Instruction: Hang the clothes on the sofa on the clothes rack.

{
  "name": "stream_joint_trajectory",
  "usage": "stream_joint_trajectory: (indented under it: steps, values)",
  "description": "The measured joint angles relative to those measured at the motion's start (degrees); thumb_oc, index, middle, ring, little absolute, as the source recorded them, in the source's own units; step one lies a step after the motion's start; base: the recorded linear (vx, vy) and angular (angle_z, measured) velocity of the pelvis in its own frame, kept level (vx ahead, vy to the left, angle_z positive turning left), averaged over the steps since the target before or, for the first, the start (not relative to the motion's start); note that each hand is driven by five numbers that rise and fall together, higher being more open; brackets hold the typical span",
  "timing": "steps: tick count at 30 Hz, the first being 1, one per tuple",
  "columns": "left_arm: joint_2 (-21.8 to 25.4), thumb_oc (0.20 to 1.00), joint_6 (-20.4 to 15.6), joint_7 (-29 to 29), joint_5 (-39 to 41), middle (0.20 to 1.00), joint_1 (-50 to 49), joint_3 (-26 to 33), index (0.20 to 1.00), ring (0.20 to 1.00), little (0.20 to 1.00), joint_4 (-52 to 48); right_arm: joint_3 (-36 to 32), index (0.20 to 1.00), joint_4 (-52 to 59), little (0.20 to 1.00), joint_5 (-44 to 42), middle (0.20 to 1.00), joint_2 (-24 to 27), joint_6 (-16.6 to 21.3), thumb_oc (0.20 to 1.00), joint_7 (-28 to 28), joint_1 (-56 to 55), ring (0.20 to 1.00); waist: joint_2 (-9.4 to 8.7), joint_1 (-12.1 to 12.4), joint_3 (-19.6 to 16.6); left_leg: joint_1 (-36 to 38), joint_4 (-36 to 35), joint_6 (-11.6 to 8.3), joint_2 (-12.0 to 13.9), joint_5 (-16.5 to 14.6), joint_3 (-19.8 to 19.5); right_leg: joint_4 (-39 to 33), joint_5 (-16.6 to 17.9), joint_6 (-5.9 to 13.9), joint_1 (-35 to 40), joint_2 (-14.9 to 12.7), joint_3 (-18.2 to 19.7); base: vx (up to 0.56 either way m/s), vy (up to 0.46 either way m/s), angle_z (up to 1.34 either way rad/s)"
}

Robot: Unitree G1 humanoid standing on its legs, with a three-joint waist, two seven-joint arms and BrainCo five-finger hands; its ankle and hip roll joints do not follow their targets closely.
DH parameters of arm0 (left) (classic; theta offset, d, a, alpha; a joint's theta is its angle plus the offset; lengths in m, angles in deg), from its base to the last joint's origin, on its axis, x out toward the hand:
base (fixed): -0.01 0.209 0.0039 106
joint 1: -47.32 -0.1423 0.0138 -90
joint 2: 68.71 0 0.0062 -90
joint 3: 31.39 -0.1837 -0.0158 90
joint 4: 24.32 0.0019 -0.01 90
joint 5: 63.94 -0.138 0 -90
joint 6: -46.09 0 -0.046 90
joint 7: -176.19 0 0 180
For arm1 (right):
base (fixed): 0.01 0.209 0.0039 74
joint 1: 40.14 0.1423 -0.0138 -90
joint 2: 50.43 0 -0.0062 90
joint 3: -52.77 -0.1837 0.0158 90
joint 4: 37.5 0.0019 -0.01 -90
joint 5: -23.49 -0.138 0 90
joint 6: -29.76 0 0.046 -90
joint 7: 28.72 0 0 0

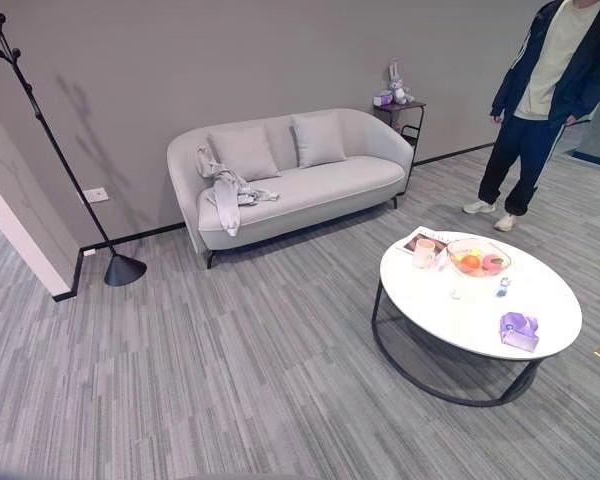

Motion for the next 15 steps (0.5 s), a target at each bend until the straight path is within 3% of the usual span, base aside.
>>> stream_joint_trajectory:
  steps: [7, 11, 15]
  values:
    - [0.75, 1.000, -0.42, -0.22, 1.20, 1.000, -0.17, -0.01, 1.000, 1.000, 1.000, 0.00, 1.06, 1.000, 5.53, 1.000, 0.06, 1.000, -3.33, 0.48, 1.000, 0.46, 0.16, 1.000, -0.97, -0.19, 0.51, 0.40, -0.26, -0.02, -0.05, 0.07, 0.99, -0.66, 0.48, -0.08, 0.08, 0.10, 1.03, 0.00, -0.027, -0.07]
    - [0.25, 1.000, -0.72, -0.22, 0.96, 1.000, 0.05, -3.34, 1.000, 1.000, 1.000, -0.42, 4.60, 1.000, 6.34, 1.000, 0.26, 1.000, -6.20, 0.97, 1.000, 1.24, 0.76, 1.000, -0.96, 0.06, 0.91, 0.69, -1.04, -0.09, 0.01, 0.09, 0.99, -1.48, 0.73, -0.08, 0.65, 0.20, 1.03, -0.01, -0.040, 0.00]
    - [0.55, 1.000, -0.96, 0.05, 0.90, 1.000, 0.05, -4.73, 1.000, 1.000, 1.000, -2.53, 6.36, 1.000, 12.06, 1.000, 0.64, 1.000, -6.57, 0.99, 1.000, 2.96, 0.50, 1.000, -1.33, -0.04, 3.95, 1.09, -1.01, -0.25, 0.05, 0.24, 0.98, -1.55, 0.79, -0.14, 0.83, 0.26, 1.06, 0.00, -0.041, 0.00]
